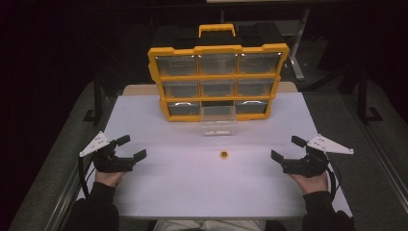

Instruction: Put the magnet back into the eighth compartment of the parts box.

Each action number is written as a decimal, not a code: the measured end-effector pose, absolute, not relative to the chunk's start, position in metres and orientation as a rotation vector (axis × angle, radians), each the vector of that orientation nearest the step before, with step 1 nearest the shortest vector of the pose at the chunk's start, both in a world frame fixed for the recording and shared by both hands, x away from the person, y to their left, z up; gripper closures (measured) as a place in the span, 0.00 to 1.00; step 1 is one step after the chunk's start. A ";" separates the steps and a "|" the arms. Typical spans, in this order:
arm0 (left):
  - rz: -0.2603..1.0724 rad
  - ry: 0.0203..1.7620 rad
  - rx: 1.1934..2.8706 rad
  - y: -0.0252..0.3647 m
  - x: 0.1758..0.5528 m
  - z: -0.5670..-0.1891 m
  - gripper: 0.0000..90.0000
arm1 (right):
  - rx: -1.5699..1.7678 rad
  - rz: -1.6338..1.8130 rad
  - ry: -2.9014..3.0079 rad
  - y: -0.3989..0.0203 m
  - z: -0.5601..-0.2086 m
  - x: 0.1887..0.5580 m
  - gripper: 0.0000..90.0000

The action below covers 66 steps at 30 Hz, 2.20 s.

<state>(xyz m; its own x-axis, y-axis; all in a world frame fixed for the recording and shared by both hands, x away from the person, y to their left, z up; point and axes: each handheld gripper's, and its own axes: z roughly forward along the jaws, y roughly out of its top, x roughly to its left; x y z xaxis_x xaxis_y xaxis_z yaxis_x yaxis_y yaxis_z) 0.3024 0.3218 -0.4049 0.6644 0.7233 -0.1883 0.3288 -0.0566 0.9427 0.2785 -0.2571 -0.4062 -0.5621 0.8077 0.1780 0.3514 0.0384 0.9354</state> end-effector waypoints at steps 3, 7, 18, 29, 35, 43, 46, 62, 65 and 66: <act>0.396 0.875 1.658 0.322 0.303 -0.405 0.00 | 1.169 1.534 1.928 -0.257 -0.406 0.279 0.00; 0.397 0.871 1.659 0.321 0.302 -0.405 0.00 | 1.164 1.537 1.923 -0.257 -0.406 0.278 0.00; 0.393 0.871 1.660 0.320 0.303 -0.406 0.00 | 1.167 1.536 1.932 -0.256 -0.403 0.279 0.00; 0.380 0.867 1.679 0.317 0.305 -0.408 0.00 | 1.141 1.493 2.021 -0.242 -0.400 0.285 0.00; 0.381 0.880 1.677 0.319 0.305 -0.409 0.00 | 1.100 1.496 2.096 -0.231 -0.395 0.290 0.00; 0.372 0.883 1.683 0.318 0.306 -0.410 0.00 | 1.071 1.463 2.153 -0.216 -0.390 0.300 0.00; 0.373 0.879 1.691 0.317 0.306 -0.411 0.00 | 1.071 1.451 2.172 -0.213 -0.391 0.304 0.00; 0.379 0.867 1.681 0.317 0.304 -0.410 0.00 | 1.037 1.384 2.274 -0.191 -0.387 0.319 0.00; 0.379 0.863 1.692 0.316 0.304 -0.410 0.00 | 1.032 1.382 2.287 -0.187 -0.385 0.323 0.00; 0.379 0.862 1.690 0.316 0.304 -0.410 0.00 | 1.025 1.381 2.292 -0.185 -0.384 0.325 0.00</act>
